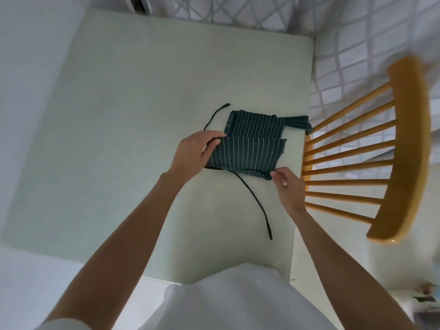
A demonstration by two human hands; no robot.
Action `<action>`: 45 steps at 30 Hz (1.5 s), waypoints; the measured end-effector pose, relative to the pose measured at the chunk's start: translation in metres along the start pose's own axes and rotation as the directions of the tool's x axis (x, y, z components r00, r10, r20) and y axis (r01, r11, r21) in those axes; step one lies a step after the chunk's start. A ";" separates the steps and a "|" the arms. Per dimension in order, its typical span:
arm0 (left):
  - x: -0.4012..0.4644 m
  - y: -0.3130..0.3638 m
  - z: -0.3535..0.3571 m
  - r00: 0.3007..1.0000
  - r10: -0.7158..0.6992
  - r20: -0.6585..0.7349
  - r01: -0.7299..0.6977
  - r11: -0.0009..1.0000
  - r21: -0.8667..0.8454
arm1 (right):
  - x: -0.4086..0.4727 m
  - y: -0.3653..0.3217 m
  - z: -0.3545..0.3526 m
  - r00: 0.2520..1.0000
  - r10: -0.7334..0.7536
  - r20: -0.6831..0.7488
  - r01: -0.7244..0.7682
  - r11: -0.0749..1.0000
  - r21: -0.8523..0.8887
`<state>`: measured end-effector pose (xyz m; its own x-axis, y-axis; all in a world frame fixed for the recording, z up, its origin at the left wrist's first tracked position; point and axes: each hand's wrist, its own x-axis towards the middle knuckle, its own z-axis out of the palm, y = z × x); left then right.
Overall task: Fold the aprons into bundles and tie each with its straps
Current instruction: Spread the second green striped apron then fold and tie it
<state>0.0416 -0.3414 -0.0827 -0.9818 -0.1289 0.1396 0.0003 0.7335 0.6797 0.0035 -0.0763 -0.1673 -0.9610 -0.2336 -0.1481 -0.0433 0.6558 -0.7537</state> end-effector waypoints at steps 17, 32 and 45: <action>0.136 -0.056 0.091 0.977 -0.116 0.181 0.089 0.984 0.152 | 0.041 -0.009 0.007 0.960 0.256 -0.113 -0.275 0.939 -0.208; 0.044 -0.070 0.070 0.847 0.077 0.526 -0.263 0.920 0.290 | 0.079 0.008 -0.024 0.796 -0.317 0.517 0.597 0.557 -0.578; 0.089 -0.047 0.082 0.868 -0.473 0.154 0.473 0.880 0.040 | 0.130 -0.024 -0.014 0.985 0.172 0.008 -0.171 0.982 -0.085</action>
<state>-0.0611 -0.3326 -0.1615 -0.8812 -0.3560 -0.3110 -0.4714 0.6112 0.6358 -0.1246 -0.1124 -0.1593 -0.9519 -0.1232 -0.2805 0.0983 0.7445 -0.6603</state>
